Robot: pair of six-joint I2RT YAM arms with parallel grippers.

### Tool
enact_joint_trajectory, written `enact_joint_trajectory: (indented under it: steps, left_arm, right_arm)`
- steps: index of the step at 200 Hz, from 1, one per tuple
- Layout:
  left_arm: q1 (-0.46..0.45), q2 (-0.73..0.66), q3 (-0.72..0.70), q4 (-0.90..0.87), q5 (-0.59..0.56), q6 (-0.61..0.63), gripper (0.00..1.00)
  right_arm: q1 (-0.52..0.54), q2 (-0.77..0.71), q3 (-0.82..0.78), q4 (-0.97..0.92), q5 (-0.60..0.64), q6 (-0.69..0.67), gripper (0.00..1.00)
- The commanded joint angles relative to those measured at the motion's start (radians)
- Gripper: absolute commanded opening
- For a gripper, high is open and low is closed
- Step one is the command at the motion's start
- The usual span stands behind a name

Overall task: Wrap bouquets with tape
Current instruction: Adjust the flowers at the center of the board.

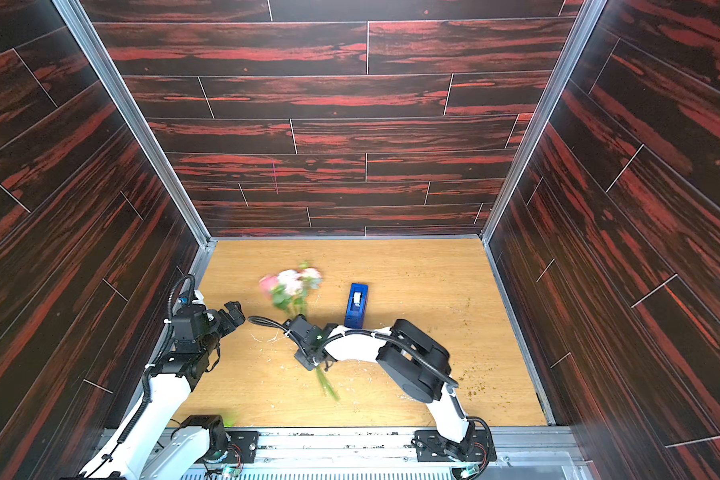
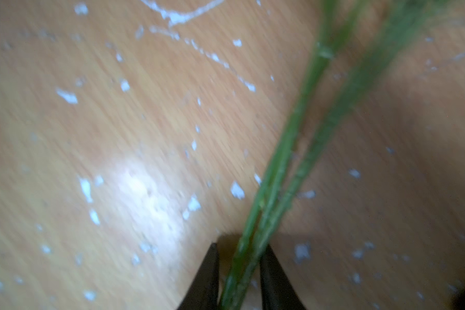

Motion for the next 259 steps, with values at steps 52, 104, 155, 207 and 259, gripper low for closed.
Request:
enact_joint_trajectory:
  steps: [52,104,155,207,259]
  left_arm:
    - [-0.006,-0.014,-0.024,0.018,0.036,-0.028,1.0]
    - [-0.012,-0.012,-0.031,0.031,0.057,-0.039,1.0]
    - [-0.016,-0.002,-0.042,0.064,0.087,-0.054,1.0]
    - [-0.028,0.032,-0.04,0.082,0.123,-0.06,1.0]
    - [-0.038,0.062,-0.031,0.106,0.156,-0.059,1.0]
  right_arm:
    - [-0.211,-0.176,-0.263,-0.09,-0.186,-0.516,0.23]
    - [-0.36,-0.236,-0.32,-0.155,-0.255,-0.751,0.23]
    - [-0.41,-0.283,-0.358,-0.204,-0.28,-0.862,0.24]
    - [-0.41,-0.389,-0.488,-0.19,-0.297,-0.938,0.24]
    - [-0.455,-0.513,-0.583,-0.181,-0.306,-0.997,0.27]
